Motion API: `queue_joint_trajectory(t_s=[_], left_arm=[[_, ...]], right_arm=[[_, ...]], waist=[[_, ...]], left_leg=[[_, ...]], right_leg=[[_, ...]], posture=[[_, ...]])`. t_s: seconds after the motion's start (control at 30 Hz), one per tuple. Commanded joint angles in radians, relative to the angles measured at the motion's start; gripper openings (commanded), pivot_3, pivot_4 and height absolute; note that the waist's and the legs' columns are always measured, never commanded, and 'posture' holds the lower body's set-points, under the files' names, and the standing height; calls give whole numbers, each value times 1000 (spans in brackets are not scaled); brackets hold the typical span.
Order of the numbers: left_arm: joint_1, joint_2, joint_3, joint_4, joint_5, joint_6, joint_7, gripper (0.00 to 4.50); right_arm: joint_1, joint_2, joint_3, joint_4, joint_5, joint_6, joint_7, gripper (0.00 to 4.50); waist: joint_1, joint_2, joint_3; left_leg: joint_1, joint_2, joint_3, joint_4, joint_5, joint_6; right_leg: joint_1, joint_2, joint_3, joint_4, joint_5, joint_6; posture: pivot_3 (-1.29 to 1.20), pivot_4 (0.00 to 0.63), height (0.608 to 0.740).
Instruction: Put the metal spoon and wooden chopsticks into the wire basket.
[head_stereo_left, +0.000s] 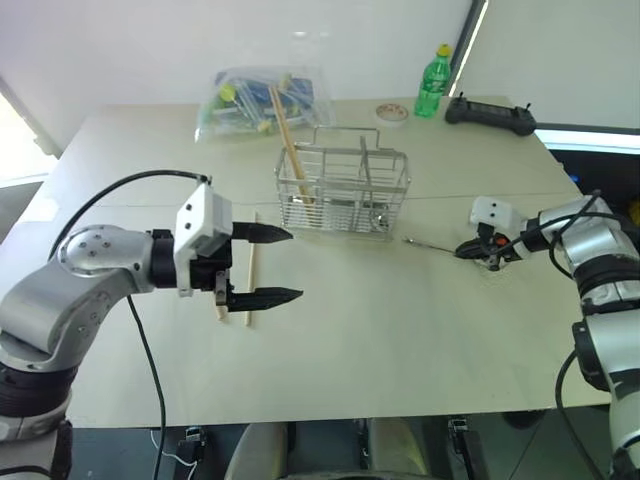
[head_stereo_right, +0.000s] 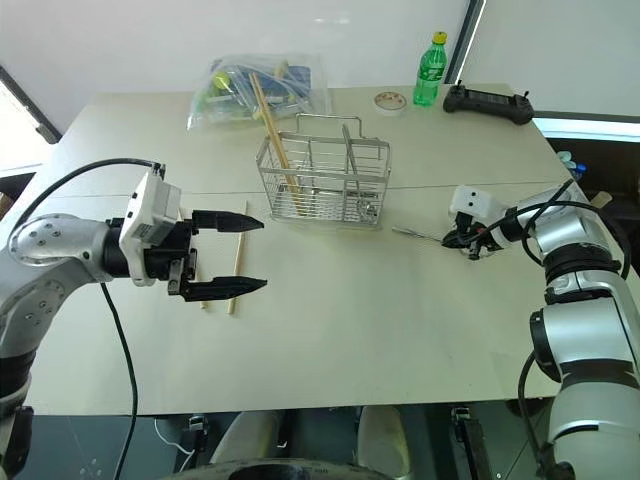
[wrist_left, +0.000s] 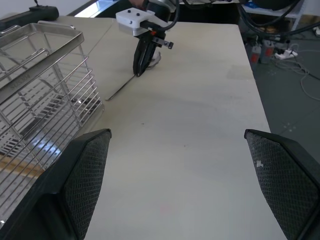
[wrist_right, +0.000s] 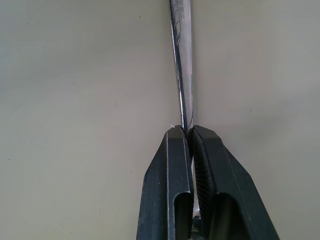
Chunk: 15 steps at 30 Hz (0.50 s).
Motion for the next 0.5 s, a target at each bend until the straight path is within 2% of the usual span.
queue_joint_trajectory(t_s=[0.03, 0.17, 0.23, 0.37, 0.47, 0.5], left_arm=[[-25, 3, 11, -1, -6, -14, -5, 4500], [-38, -3, 9, 19, -3, -18, -4, 4500], [-46, -4, 14, 34, -2, -21, -4, 4500], [-81, -18, 35, 70, -15, -17, 10, 4500], [-95, -26, 39, 81, -16, -16, 19, 4500], [-98, -30, 39, 84, -14, -17, 22, 4500]], right_arm=[[9, -18, -12, -21, -3, -3, 20, 61], [38, -35, -22, -62, 11, -76, 40, 61], [87, -58, -40, -154, 49, -116, 93, 61], [323, -131, -125, -586, 233, 6, 226, 61], [457, -165, -186, -832, 319, 121, 211, 61], [496, -163, -229, -944, 383, 211, 182, 61]], waist=[[1, 0, 0], [2, 0, 0], [3, 0, 0], [5, 0, 0], [3, 0, 0], [3, 1, 0]], left_leg=[[0, 0, 0, 0, 0, 0], [1, 0, -1, 0, 0, 0], [1, 0, 0, 0, 0, 0], [0, 0, -1, 0, 0, 0], [-1, 0, -1, 0, 0, 0], [0, 0, -1, 1, 0, 0]], right_leg=[[0, 0, 0, 1, 0, 0], [0, 0, 0, 2, 0, 0], [0, 0, 0, 2, 0, 0], [0, 0, 0, 2, 0, 1], [-1, -1, 0, 3, 0, 1], [-1, -1, 0, 3, 0, 1]], posture=[[0, 150, 690], [0, 150, 690], [0, 150, 690], [0, 150, 690], [0, 150, 690], [0, 150, 690]])
